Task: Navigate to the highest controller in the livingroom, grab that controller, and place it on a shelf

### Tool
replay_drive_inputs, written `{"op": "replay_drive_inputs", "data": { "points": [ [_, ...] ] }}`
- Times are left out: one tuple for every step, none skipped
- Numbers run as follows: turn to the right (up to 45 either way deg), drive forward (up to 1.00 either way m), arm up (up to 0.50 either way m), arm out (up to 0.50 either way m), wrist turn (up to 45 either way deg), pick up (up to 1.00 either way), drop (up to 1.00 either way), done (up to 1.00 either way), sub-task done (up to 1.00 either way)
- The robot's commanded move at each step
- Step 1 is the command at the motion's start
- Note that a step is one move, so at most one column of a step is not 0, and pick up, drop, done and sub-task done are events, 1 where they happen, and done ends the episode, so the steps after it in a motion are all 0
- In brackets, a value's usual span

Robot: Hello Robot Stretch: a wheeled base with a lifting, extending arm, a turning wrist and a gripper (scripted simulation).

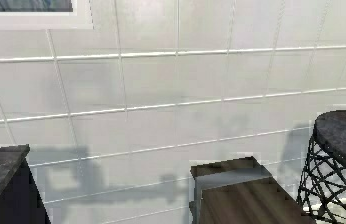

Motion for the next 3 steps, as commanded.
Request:
{"op": "replay_drive_inputs", "data": {
  "points": [
    [0.0,0.00,-0.10,0.00,0.0,0.00,0.00,0.00,0.00],
    [0.0,0.00,-0.32,0.00,0.0,0.00,0.00,0.00,0.00],
    [0.0,0.00,0.00,0.00,0.0,0.00,1.00,0.00,0.00]
  ]
}}
